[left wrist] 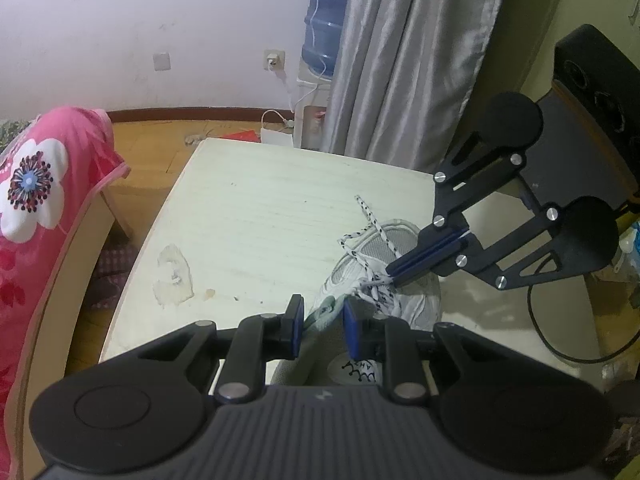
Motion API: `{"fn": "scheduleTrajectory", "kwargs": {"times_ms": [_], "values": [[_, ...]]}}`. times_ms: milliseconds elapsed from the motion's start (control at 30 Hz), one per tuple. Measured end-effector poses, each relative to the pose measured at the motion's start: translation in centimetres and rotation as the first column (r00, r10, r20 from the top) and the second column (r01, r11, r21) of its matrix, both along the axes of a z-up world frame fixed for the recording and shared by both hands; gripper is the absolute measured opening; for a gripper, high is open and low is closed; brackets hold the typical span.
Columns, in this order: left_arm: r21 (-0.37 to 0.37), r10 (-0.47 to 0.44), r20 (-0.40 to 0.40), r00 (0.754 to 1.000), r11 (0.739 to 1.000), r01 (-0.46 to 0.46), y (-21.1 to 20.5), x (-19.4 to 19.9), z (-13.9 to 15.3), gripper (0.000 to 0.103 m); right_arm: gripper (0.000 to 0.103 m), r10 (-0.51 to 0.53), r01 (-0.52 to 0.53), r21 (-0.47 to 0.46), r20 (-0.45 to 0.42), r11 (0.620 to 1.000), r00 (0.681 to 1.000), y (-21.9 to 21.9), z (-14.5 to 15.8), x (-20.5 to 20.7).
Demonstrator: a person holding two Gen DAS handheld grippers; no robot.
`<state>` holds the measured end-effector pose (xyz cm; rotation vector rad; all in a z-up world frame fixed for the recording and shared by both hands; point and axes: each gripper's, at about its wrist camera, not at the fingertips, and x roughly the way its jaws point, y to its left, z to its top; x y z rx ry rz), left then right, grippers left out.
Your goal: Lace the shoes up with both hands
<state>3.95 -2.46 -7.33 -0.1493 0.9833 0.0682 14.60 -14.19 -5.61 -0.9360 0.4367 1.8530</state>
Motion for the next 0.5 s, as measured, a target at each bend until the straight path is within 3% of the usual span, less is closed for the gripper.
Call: {"fn": "scheduleTrajectory", "kwargs": {"times_ms": [133,300,500], "values": [[0.028,-0.026,0.005,1.0,0.999,0.025,-0.5,-0.2,0.0,0.022,0.001,0.044,-0.044,0.008,0.044,0.999,0.998,0.1,0.0,-0.4],[0.124,-0.116,-0.004,0.993,0.986,0.115,-2.1,-0.3,0.0,0.022,0.001,0.083,-0.085,0.018,0.092,0.996,0.992,0.2,0.0,-0.7],[0.321,-0.285,-0.081,0.955,0.9,0.295,-4.9,-0.3,-0.5,0.021,0.001,0.162,-0.169,0.019,0.187,0.985,0.969,-0.1,-0.3,-1.6]]}}
